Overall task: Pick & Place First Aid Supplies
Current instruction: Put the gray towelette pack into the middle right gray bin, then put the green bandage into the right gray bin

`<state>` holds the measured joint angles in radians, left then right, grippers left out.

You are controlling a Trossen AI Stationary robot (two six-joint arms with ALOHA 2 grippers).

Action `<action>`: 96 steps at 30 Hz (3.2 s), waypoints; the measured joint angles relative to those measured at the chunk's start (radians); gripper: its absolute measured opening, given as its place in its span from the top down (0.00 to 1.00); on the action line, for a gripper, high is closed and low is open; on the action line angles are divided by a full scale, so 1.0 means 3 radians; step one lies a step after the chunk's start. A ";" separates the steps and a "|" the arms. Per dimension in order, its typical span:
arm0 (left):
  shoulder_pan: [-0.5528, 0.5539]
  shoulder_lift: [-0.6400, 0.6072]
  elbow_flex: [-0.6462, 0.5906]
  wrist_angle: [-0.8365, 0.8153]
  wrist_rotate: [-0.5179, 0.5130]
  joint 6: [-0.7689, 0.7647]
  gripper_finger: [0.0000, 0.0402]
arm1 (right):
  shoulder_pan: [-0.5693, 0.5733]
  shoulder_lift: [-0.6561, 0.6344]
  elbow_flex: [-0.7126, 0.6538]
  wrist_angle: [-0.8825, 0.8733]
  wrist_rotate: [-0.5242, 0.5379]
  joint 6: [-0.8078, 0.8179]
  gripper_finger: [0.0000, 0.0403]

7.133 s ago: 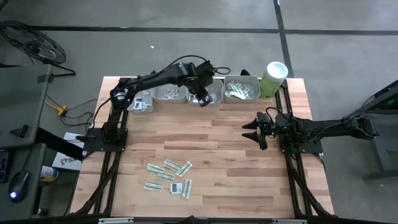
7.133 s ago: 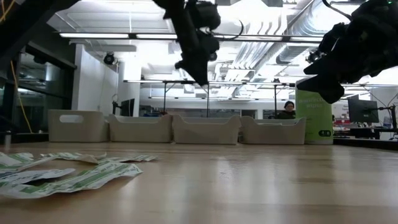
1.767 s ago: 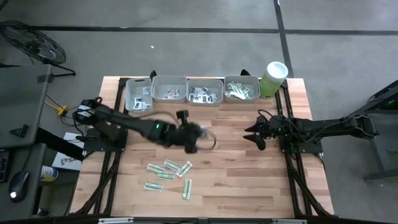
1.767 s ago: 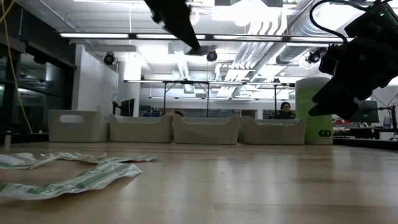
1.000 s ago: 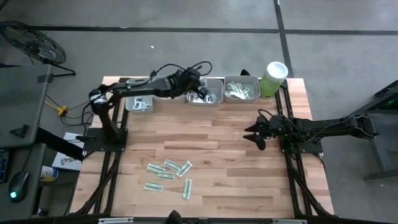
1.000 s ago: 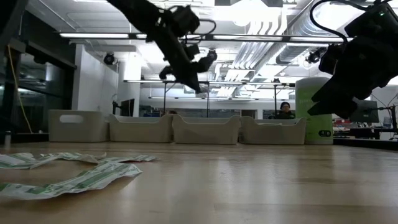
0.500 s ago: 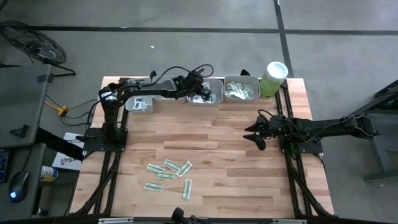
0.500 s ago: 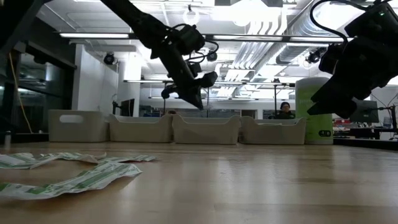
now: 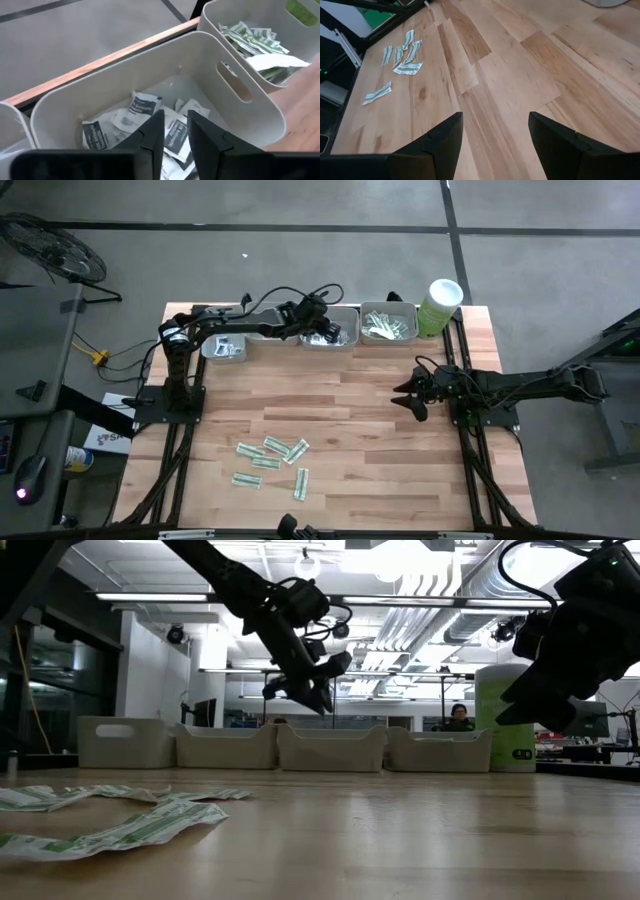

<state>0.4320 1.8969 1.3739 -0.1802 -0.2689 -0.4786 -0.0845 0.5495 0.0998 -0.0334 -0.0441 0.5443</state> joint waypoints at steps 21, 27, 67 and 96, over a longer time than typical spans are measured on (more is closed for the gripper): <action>-0.0339 -0.0773 0.0001 -0.2153 0.0595 0.0334 0.84 | 0.0001 0.0000 0.0000 0.0001 -0.0226 -0.0007 0.45; -0.0740 -0.0989 0.0000 -0.3075 0.0437 -0.0583 0.86 | 0.0001 0.0000 0.0000 0.0001 -0.0237 -0.0007 0.45; -0.3124 -0.2848 -0.2758 -0.1580 0.0884 -0.4367 0.48 | 0.0000 0.0000 0.0000 -0.0002 -0.0262 0.0106 0.45; -0.3885 -0.2851 -0.3696 0.0024 0.0369 -0.4966 0.47 | 0.0001 0.0000 0.0000 -0.0003 -0.0240 0.0343 0.45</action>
<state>-0.7334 1.0416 0.2649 -0.1731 -0.1582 -1.9683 -0.0841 0.5495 0.0998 -0.0341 -0.1161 0.6471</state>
